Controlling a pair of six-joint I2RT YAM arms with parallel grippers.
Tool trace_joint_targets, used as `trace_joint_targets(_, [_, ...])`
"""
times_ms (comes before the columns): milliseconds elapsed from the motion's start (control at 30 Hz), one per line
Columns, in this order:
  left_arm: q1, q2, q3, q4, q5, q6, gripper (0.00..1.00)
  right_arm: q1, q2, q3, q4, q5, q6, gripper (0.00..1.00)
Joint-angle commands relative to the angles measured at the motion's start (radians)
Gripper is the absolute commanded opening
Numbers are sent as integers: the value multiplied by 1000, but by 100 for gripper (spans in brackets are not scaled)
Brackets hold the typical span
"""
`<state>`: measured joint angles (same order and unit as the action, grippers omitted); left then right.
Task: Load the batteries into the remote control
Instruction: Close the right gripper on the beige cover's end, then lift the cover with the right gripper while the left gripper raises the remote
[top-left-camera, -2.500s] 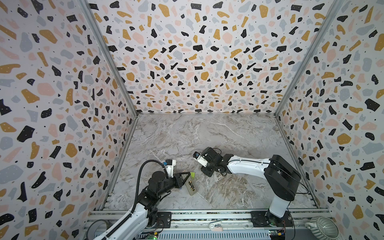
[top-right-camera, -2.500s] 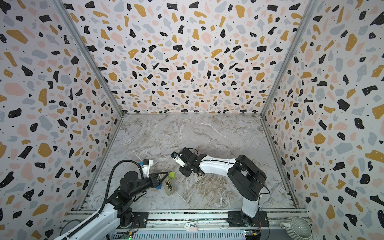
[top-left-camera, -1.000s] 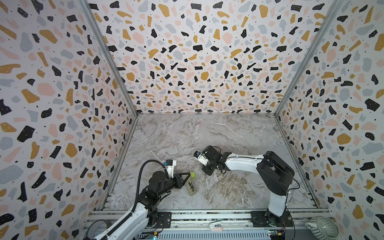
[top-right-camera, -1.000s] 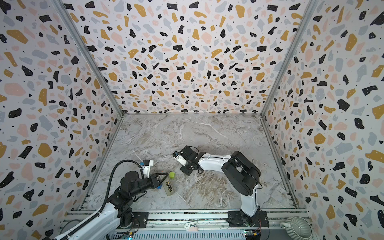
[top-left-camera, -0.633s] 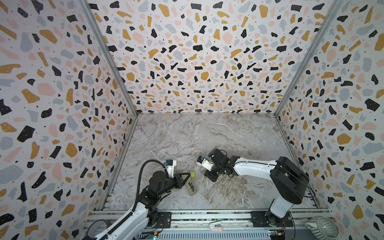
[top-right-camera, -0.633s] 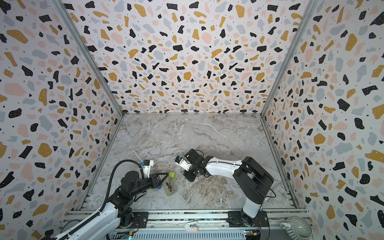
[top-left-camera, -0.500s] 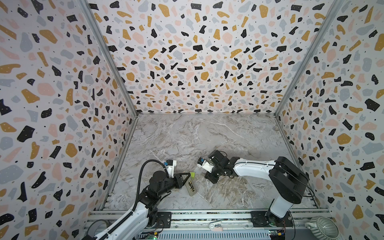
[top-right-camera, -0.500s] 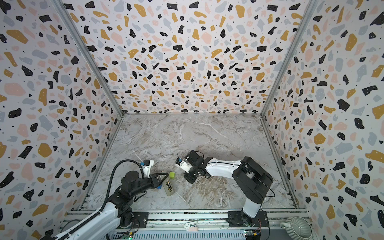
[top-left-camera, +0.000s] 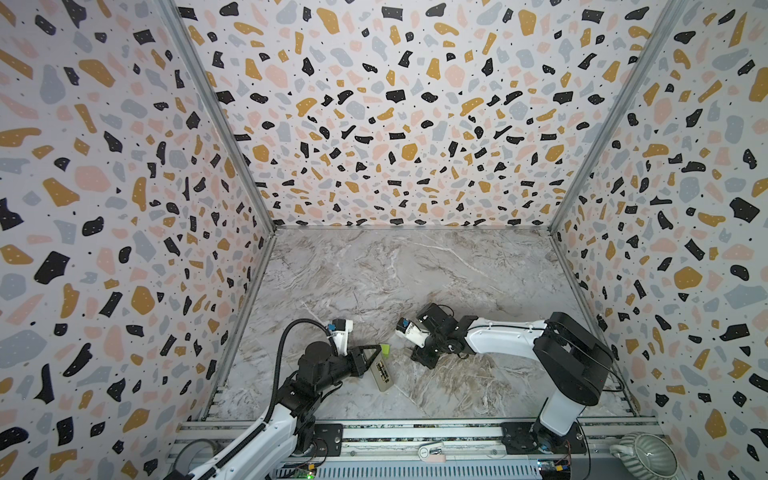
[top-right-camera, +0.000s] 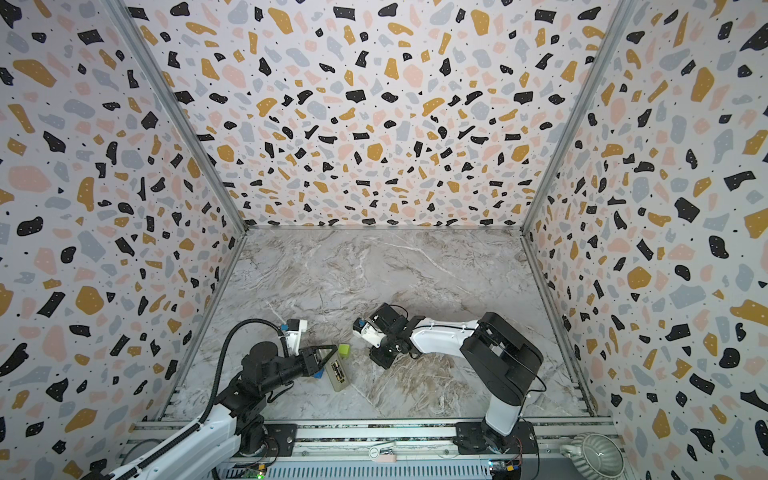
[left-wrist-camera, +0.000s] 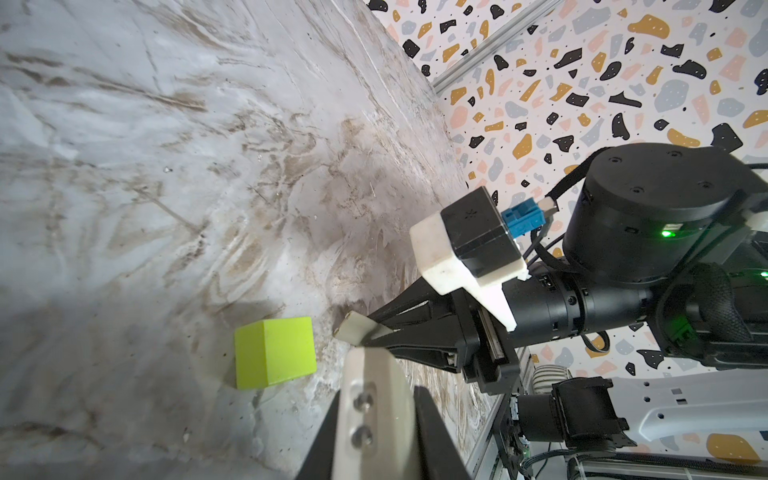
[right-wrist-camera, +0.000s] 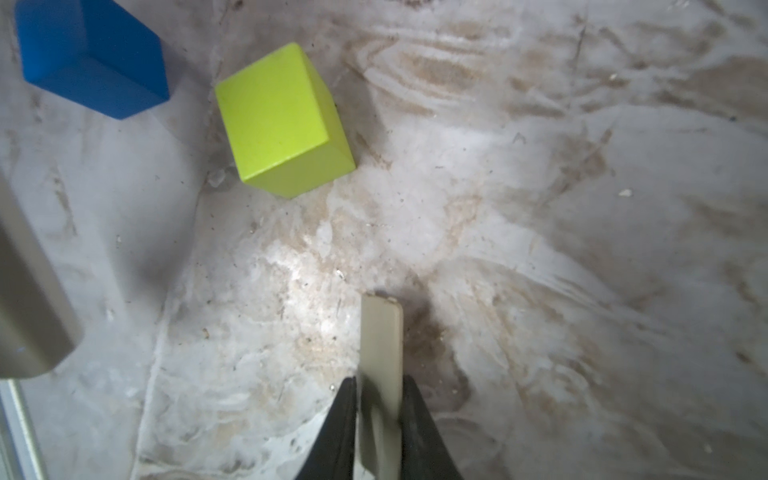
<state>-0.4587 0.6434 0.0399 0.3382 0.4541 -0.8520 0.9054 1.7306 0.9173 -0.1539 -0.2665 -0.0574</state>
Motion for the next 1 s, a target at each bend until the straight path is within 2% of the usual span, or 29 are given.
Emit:
trace_joint_targets(0, [8,-8,14,65,7,8,0,4,-9,11,-28,56,-7,28])
trace_joint_targets(100, [8,-4,14,70,9,4,0,7,-17,17,-36,74,-7,34])
trace_joint_targets(267, [8,-5,16,70,8,3,0,28,-40,12,-51,104,-4,50])
trace_joint_targets(333, [8,-4,17,71,8,3,0,35,-47,7,-54,121,0,53])
trace_joint_targets(600, [8,3,17,85,5,-2,0,44,-63,-15,-65,161,8,53])
trace_joint_targets(967, [7,-9,-5,143,-21,-25,0,44,-50,-26,-64,156,8,45])
